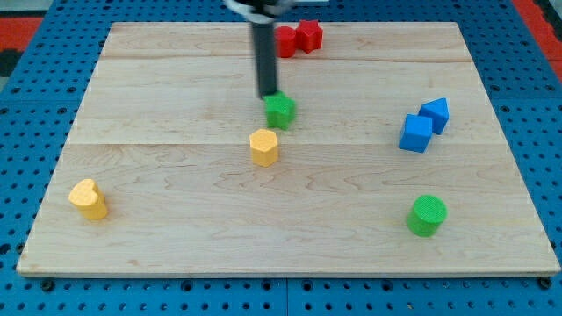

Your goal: Slide the green star into the green circle

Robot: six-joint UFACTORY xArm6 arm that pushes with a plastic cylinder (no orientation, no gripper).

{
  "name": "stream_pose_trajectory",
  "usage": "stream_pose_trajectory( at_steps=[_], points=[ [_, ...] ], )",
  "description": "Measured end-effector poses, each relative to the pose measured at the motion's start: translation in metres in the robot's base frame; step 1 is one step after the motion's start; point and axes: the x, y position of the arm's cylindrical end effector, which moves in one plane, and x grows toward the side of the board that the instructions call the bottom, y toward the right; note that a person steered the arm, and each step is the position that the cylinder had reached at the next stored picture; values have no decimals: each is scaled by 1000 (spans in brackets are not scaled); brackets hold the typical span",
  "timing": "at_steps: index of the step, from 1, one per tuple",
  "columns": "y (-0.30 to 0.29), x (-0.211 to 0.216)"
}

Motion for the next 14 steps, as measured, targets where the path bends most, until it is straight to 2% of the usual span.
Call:
stream_pose_trajectory(
  at_steps=[1, 3, 5, 6, 7, 8, 9, 10, 11, 12, 13, 14],
  points=[
    [30, 25],
    [-40, 1],
    [31, 81],
    [42, 118],
    [-12, 74],
    [-42, 75],
    [-16, 122],
    [30, 143],
    [31, 170],
    [-45, 173],
    [-18, 221],
    [40, 211]
  ],
)
